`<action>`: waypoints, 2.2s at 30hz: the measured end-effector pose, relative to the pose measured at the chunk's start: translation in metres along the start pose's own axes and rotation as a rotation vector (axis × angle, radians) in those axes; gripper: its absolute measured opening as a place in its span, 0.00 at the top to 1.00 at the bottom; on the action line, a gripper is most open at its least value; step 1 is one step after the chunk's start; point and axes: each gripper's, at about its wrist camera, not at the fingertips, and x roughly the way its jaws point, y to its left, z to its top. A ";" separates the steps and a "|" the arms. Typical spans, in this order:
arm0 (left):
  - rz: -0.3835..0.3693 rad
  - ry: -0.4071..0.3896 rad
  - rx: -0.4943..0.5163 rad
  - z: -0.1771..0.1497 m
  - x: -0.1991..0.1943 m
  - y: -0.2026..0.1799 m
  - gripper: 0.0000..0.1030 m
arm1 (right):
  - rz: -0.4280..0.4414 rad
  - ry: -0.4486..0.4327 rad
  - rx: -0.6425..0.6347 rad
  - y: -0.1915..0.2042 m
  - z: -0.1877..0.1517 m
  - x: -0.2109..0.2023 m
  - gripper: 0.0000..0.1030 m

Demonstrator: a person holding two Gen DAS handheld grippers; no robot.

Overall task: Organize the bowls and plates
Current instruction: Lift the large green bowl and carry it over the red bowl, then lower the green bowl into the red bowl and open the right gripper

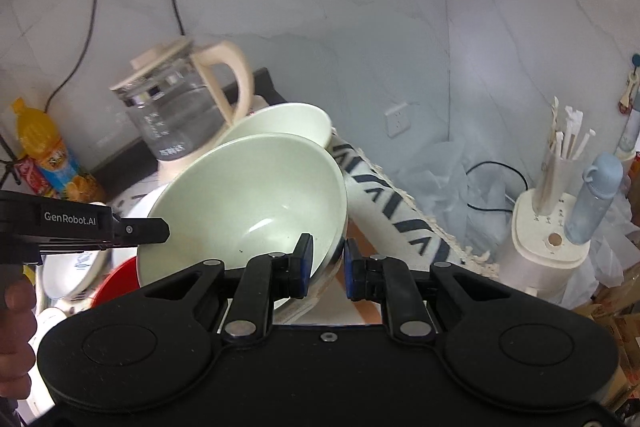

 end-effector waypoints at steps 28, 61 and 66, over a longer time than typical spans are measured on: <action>0.112 0.001 -0.143 -0.044 -0.068 0.081 0.95 | 0.111 0.042 -0.101 0.089 -0.033 -0.022 0.86; 0.152 0.109 -0.172 -0.044 -0.041 0.102 0.74 | 0.045 0.185 -0.148 0.103 -0.045 0.020 0.88; 0.159 0.057 -0.167 -0.042 -0.060 0.102 0.51 | 0.035 0.155 -0.126 0.103 -0.043 0.009 0.86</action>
